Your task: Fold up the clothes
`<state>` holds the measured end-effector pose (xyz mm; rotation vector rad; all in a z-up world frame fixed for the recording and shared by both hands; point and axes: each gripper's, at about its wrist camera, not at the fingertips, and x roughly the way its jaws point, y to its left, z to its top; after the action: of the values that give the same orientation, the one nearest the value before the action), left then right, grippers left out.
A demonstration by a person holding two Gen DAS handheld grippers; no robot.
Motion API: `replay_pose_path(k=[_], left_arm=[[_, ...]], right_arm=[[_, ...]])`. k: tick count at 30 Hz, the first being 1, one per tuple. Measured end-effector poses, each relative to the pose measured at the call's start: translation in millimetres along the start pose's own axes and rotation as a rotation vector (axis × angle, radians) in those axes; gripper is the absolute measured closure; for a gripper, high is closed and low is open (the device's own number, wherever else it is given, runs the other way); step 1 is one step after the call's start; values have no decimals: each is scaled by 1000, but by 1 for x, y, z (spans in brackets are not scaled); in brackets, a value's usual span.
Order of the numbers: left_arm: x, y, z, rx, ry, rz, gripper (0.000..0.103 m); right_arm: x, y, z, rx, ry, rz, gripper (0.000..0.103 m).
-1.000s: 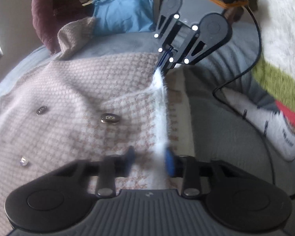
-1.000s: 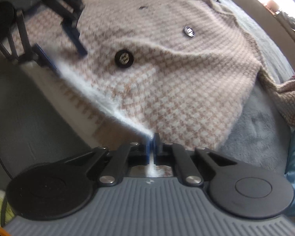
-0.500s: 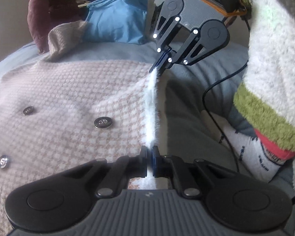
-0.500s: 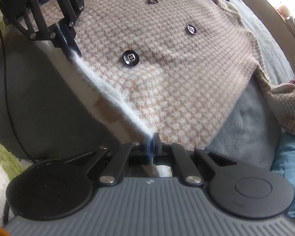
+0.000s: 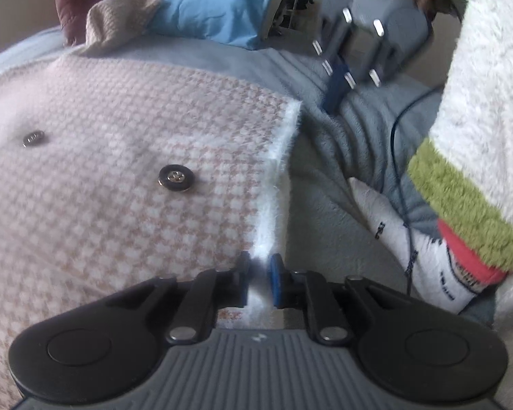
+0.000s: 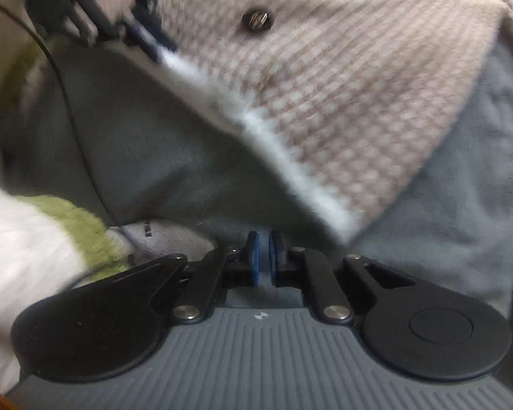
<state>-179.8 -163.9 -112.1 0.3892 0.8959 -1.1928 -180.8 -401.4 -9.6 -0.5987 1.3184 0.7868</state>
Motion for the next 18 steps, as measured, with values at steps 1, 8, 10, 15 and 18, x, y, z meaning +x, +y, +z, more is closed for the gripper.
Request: replay_pose_path(k=[1,8,10,15,18], left_arm=[[0,1,0,-15,-3,-6,81],[-14,16,-1,-136,-23,-37,69],[-27,23,-2,-163,-46,-26,64],[-62,57,-6,-276,-128,15,58],[-65,81,2,-372,-169,51,57]], right_arm=[[-10,-7,6,45,-70,8,96],[29,-33,35,236,-224,101,96],[58,-35,20,212,-90,116,96],[33,-64,10,238,23,249,94],[11,-91,37,315,-190,226,87]])
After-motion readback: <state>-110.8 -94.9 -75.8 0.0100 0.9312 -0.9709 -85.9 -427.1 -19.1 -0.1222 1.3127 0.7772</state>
